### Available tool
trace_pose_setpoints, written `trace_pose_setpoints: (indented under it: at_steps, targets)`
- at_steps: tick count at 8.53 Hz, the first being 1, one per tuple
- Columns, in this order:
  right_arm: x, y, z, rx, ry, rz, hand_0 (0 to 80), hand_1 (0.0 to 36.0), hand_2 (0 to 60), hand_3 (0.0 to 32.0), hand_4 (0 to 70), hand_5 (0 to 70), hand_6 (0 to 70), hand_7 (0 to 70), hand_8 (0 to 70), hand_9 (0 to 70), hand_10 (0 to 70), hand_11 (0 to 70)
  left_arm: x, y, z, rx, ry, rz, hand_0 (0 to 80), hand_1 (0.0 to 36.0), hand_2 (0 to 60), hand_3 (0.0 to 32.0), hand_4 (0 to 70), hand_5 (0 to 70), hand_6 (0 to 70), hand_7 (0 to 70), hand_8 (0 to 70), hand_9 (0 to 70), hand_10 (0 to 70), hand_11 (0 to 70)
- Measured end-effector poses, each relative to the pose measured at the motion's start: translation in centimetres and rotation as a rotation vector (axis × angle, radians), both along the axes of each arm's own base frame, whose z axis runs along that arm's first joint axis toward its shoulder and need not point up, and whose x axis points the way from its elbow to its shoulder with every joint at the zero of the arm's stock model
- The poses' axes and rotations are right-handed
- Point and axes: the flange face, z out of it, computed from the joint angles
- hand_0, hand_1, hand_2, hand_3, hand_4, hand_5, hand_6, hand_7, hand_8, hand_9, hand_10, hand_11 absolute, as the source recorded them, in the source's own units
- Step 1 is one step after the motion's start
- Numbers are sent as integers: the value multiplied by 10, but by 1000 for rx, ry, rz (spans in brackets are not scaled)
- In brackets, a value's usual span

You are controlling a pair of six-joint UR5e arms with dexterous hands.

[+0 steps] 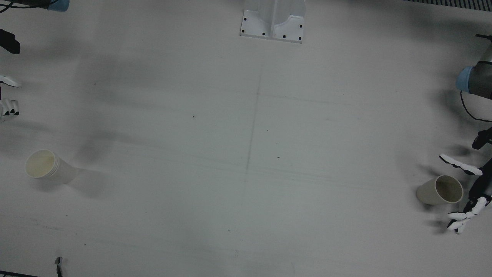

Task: Pour water
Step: 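Close the left hand fingers around the paper cup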

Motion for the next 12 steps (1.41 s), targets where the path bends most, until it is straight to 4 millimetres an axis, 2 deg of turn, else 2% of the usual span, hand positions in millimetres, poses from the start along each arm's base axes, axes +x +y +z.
trace_pose_setpoints:
  at_steps: [4, 6, 7, 8, 9, 10, 11, 12]
  targets:
    - [4, 1, 1, -2, -1, 6, 494, 74, 180, 0, 223, 700, 672, 700, 700, 700, 544, 700, 15, -9, -11, 4, 3, 13, 604, 175, 0, 106, 100, 289, 106, 139, 113, 86, 7, 32]
    - [5, 1, 2, -3, -1, 9, 494, 74, 179, 0, 220, 700, 668, 700, 700, 700, 544, 700, 19, -10, -14, 4, 3, 17, 611, 178, 0, 120, 106, 295, 105, 138, 116, 88, 8, 34]
    - [6, 1, 2, -4, 0, 10, 492, 75, 178, 0, 216, 700, 664, 700, 700, 700, 543, 700, 20, -12, -16, 6, 6, 17, 621, 181, 0, 56, 157, 328, 108, 130, 120, 88, 9, 35]
    - [7, 1, 3, -5, 0, 13, 492, 76, 175, 0, 215, 700, 663, 700, 700, 700, 542, 700, 22, -14, -18, 8, 11, 15, 626, 174, 0, 0, 316, 500, 128, 116, 131, 87, 12, 35]
    - [9, 1, 3, -6, -1, 16, 493, 77, 178, 0, 213, 700, 659, 700, 700, 700, 540, 700, 23, -16, -20, 8, 17, 13, 621, 158, 0, 0, 410, 672, 152, 153, 145, 103, 14, 34]
    - [11, 2, 4, -8, 0, 20, 495, 79, 174, 0, 209, 700, 655, 700, 700, 700, 538, 700, 25, -19, -23, 7, 20, 11, 608, 131, 0, 0, 483, 700, 176, 198, 158, 126, 18, 37]
    - [15, 4, 5, -9, 0, 24, 496, 80, 169, 0, 210, 700, 654, 700, 700, 700, 536, 700, 27, -21, -27, 5, 21, 10, 608, 122, 0, 0, 543, 700, 193, 229, 172, 149, 24, 44]
    - [18, 4, 6, -7, -2, 29, 498, 80, 166, 0, 214, 700, 657, 700, 700, 700, 534, 700, 28, -23, -33, 3, 21, 10, 668, 175, 35, 0, 593, 700, 206, 245, 182, 163, 33, 60]
